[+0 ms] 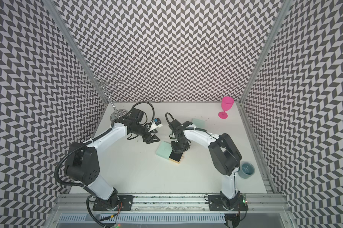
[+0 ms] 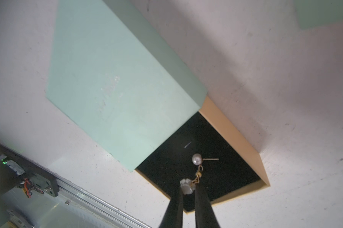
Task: Place the earrings into the drawer-style jewelry box
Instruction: Insert the earring into the inner lining.
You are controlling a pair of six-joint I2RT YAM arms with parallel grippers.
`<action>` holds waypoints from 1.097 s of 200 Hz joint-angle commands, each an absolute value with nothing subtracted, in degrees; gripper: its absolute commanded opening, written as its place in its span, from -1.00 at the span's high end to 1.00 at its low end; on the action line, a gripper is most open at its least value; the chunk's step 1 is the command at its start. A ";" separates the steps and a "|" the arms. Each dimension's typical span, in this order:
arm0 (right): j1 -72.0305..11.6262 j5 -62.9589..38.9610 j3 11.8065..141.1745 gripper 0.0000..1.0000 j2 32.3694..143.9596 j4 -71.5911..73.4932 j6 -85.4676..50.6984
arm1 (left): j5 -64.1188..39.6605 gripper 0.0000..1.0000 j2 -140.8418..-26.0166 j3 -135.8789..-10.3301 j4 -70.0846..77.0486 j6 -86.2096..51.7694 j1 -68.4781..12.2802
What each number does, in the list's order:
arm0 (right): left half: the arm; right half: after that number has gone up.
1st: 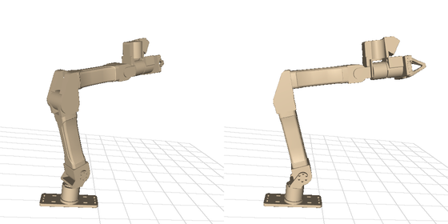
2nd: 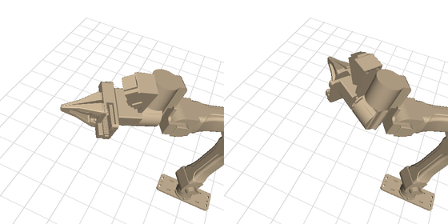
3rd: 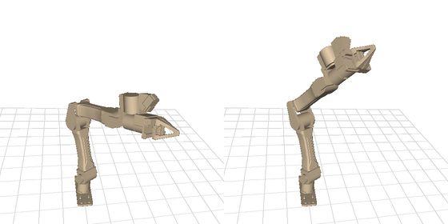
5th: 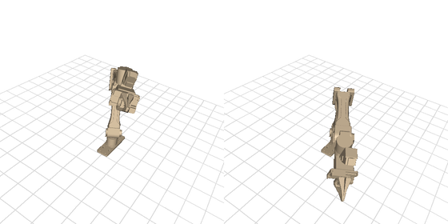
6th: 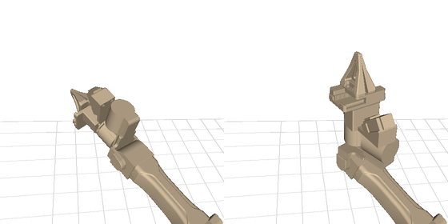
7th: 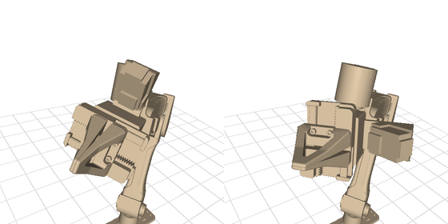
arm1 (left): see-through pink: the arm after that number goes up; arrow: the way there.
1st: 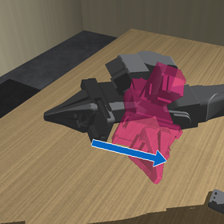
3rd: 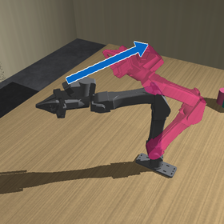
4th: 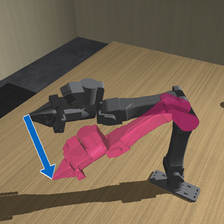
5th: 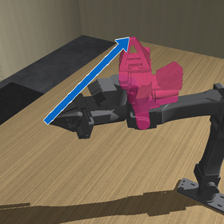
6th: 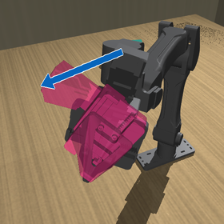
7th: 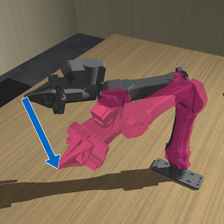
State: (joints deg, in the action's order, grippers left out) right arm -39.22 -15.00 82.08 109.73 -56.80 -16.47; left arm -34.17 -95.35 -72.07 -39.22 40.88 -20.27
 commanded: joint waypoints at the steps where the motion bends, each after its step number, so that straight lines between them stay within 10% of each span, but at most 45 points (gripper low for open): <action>1: -39.56 -15.64 82.42 0.73 108.32 -56.72 -15.65 | -35.33 -0.39 -95.03 -71.54 -38.50 41.84 -20.46; 219: -39.46 -11.47 85.34 0.87 112.43 -56.60 -13.95 | -36.39 -0.39 -95.62 -71.81 -38.21 40.98 -20.65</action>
